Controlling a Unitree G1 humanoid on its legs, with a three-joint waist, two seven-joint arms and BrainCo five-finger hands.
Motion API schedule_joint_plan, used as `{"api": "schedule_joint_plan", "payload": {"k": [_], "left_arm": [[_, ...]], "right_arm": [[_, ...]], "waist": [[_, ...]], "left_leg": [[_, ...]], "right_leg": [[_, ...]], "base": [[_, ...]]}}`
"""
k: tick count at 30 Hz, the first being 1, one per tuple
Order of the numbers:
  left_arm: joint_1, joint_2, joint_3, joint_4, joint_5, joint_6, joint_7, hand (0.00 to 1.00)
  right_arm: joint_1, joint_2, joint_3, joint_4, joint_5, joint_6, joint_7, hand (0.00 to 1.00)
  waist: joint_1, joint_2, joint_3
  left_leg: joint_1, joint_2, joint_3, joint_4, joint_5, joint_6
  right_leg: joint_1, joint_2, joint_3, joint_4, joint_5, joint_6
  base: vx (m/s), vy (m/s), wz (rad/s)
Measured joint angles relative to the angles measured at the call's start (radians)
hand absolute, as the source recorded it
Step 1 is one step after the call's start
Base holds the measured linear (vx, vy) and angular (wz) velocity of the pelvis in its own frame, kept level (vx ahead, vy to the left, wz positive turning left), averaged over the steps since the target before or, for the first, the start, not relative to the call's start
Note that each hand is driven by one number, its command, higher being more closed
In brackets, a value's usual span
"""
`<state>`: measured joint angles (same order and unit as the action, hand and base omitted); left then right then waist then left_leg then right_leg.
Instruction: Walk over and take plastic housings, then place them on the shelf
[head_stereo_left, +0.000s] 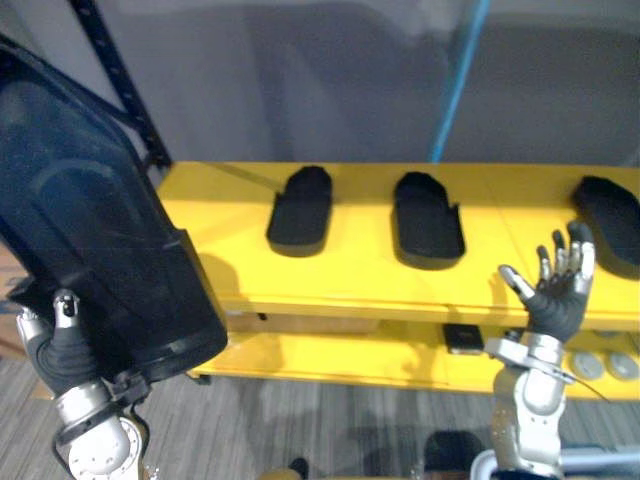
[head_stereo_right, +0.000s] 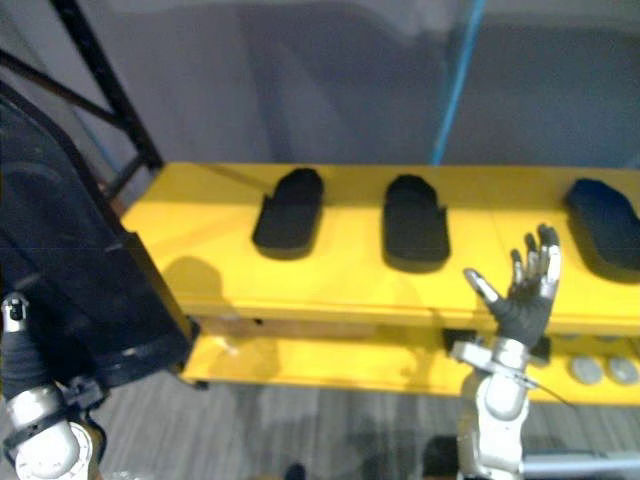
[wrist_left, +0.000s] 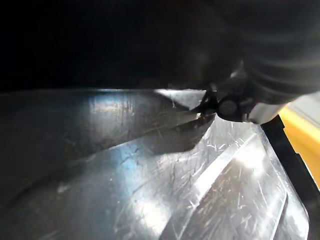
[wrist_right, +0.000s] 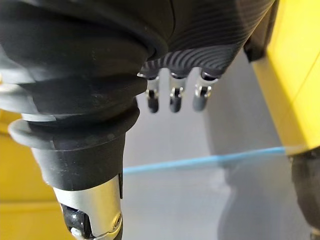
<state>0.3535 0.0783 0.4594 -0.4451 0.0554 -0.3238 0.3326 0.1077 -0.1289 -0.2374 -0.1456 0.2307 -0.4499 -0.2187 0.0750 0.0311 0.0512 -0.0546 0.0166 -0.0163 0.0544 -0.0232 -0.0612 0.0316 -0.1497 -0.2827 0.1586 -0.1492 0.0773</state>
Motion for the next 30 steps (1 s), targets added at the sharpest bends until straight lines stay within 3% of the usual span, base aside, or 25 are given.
{"api": "schedule_joint_plan", "payload": {"k": [6, 10, 13, 15, 19, 24, 30], "left_arm": [[-0.003, 0.068, 0.038, 0.056, 0.001, 0.055, -0.035, 1.00], [0.004, 0.070, 0.045, 0.118, 0.036, 0.131, -0.050, 1.00], [0.035, 0.071, 0.047, 0.145, 0.043, 0.161, -0.060, 1.00], [0.031, 0.101, 0.047, 0.165, 0.058, 0.193, -0.070, 1.00], [-0.027, 0.253, 0.052, 0.261, 0.072, 0.249, -0.074, 1.00], [-0.063, 0.392, 0.118, 0.404, 0.071, 0.330, -0.074, 1.00], [-0.145, 0.607, 0.128, 0.578, 0.071, 0.379, -0.135, 1.00]], "right_arm": [[0.011, 0.015, -0.019, 0.000, 0.014, 0.001, 0.017, 0.00], [0.016, 0.017, -0.010, 0.000, 0.032, 0.026, 0.049, 0.00], [0.031, 0.016, 0.004, -0.018, 0.030, 0.034, 0.047, 0.00], [0.058, 0.013, 0.004, -0.034, 0.025, 0.039, 0.016, 0.00], [0.115, 0.008, -0.051, -0.040, -0.012, 0.064, -0.087, 0.00], [0.194, -0.005, -0.194, 0.052, -0.143, 0.089, -0.191, 0.00], [0.287, -0.019, -0.300, 0.249, -0.188, 0.096, -0.260, 0.00]], "waist": [[-0.011, -0.020, -0.008], [-0.010, -0.033, 0.006], [-0.009, -0.018, 0.007], [-0.026, -0.017, 0.008], [-0.042, -0.014, 0.011], [-0.091, 0.001, 0.020], [-0.096, 0.006, 0.020]], "left_leg": [[0.014, -0.014, 0.031, -0.023, 0.008, 0.011], [0.036, -0.013, 0.046, 0.024, -0.022, 0.014], [0.038, 0.003, 0.030, 0.059, -0.072, 0.008], [0.038, 0.003, 0.050, 0.054, -0.074, 0.011], [0.042, 0.002, 0.088, 0.041, -0.076, 0.013], [0.073, -0.001, 0.145, 0.013, -0.076, 0.014], [0.090, 0.009, 0.185, -0.011, -0.076, 0.014]], "right_leg": [[-0.012, -0.014, 0.029, 0.003, 0.007, 0.017], [-0.016, -0.005, 0.109, 0.001, 0.008, 0.017], [-0.033, 0.011, 0.169, 0.005, 0.008, 0.018], [-0.047, 0.010, 0.182, 0.009, 0.009, 0.020], [-0.088, 0.005, 0.227, 0.044, 0.001, 0.024], [-0.123, 0.005, 0.282, 0.088, -0.022, 0.029], [-0.136, 0.021, 0.316, 0.085, -0.021, 0.029]], "base": [[0.03, 0.049, -0.15], [0.05, -0.021, -0.51], [0.03, -0.063, -0.62], [0.03, 0.011, -0.29], [0.02, 0.027, -0.30], [0.03, 0.009, -0.30], [0.03, -0.007, -0.20]]}}
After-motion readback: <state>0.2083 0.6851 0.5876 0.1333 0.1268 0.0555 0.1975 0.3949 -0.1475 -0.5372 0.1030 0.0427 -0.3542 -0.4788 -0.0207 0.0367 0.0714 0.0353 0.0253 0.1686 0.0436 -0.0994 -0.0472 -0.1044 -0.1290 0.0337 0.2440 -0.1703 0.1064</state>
